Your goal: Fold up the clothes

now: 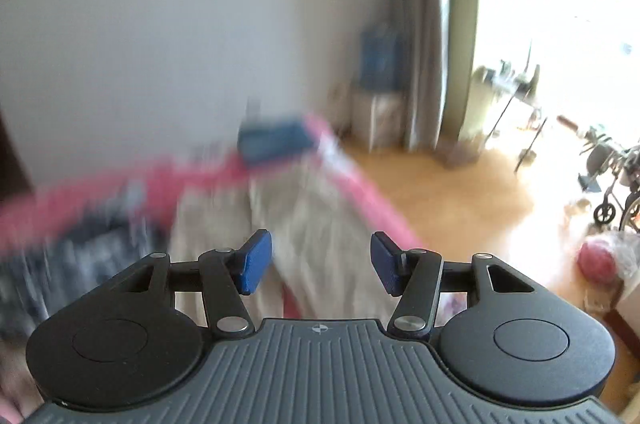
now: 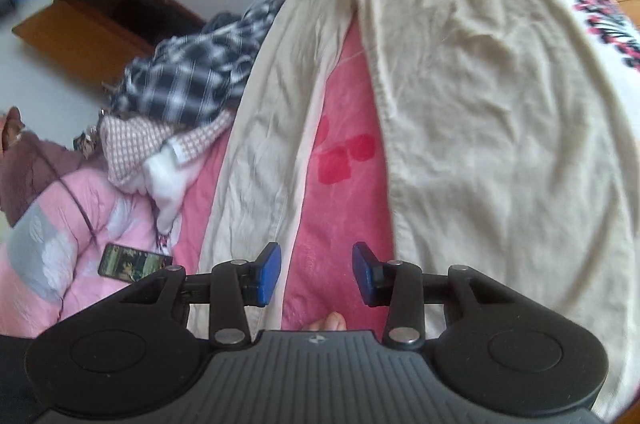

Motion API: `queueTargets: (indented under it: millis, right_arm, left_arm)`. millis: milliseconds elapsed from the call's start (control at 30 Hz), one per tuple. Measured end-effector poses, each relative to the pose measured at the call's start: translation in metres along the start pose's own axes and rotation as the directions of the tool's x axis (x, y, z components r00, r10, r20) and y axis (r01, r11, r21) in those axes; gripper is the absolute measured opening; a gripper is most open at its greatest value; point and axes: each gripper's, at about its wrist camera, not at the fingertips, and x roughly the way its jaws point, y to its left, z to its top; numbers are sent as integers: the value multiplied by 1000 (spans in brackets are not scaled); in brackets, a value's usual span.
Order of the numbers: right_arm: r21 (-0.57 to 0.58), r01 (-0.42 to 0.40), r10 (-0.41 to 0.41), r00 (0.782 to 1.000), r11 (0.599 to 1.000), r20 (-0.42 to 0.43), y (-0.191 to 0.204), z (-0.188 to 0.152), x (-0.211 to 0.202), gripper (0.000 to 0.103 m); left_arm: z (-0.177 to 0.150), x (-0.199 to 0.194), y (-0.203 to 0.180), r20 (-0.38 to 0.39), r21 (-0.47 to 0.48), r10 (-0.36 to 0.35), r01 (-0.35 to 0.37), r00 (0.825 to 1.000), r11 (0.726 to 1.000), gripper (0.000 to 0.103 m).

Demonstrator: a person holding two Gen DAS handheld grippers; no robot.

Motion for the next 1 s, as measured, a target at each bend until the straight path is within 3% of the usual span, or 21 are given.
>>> queueTargets:
  millis: [133,200,233,300,333,367,400,467,500,533,567,600,633,700,733,833,900,967,1000]
  right_arm:
    - [18,0,-1,1000,1000,28,-4,-4,-15,42]
    - [3,-11,11,999,1000,41,-3,-6,-23,42]
    - [-12,-17,18,999,1000,48,-1,-6,-27,42]
    - [-41,-24,26,998,999,62,3,-6,-34,42]
    - [-52,-27,31,997,998,69,4,-7,-37,42]
    - [-58,-34,38,997,998,74,5,-7,-39,42]
    - [-64,-41,46,996,997,78,6,-7,-41,42]
    - [-77,-54,61,994,996,86,8,-7,-45,42]
    - [-86,-59,67,994,994,88,10,-8,-46,43]
    - [-100,-54,63,994,993,84,13,-7,-44,43]
    - [-116,-45,55,995,992,79,16,-6,-42,43]
    - [-132,-36,46,996,991,73,20,-4,-40,43]
    - [-157,-13,24,997,988,67,26,-2,-37,43]
    - [-231,32,-14,997,972,79,40,5,-35,43]
    - [-273,52,-27,995,961,92,48,8,-37,43]
    - [-345,103,-64,990,933,123,65,17,-44,43]
    - [-349,131,-86,986,928,141,71,22,-49,43]
    - [-344,144,-93,983,928,160,74,24,-56,43]
    - [-346,148,-95,981,927,167,75,26,-58,43]
  left_arm:
    - [66,-79,-2,165,13,105,-109,981,994,55]
    - [86,-128,5,243,14,213,-223,946,975,55]
    - [95,-155,11,279,8,283,-297,918,955,55]
    - [107,-209,27,335,-23,446,-466,830,884,56]
    - [111,-234,34,353,-49,520,-540,777,840,57]
    - [114,-261,42,371,-80,599,-618,710,782,59]
    - [115,-287,50,382,-108,675,-695,631,711,60]
    - [110,-327,62,369,-140,809,-833,457,535,67]
    - [104,-343,68,351,-148,855,-879,381,453,67]
    - [95,-355,75,321,-152,887,-906,332,395,68]
    - [83,-364,82,280,-160,910,-920,307,359,69]
    - [68,-369,90,236,-169,922,-922,306,349,69]
    - [51,-370,97,196,-184,927,-917,320,355,69]
    - [11,-360,107,135,-220,914,-888,383,405,69]
    - [-11,-350,112,108,-237,898,-866,427,441,69]
    - [-84,-294,122,3,-280,792,-760,610,586,69]
    - [-137,-252,122,-97,-314,678,-669,729,674,69]
    - [-191,-217,121,-198,-355,539,-572,819,739,69]
    - [-216,-204,120,-236,-378,475,-530,848,759,69]
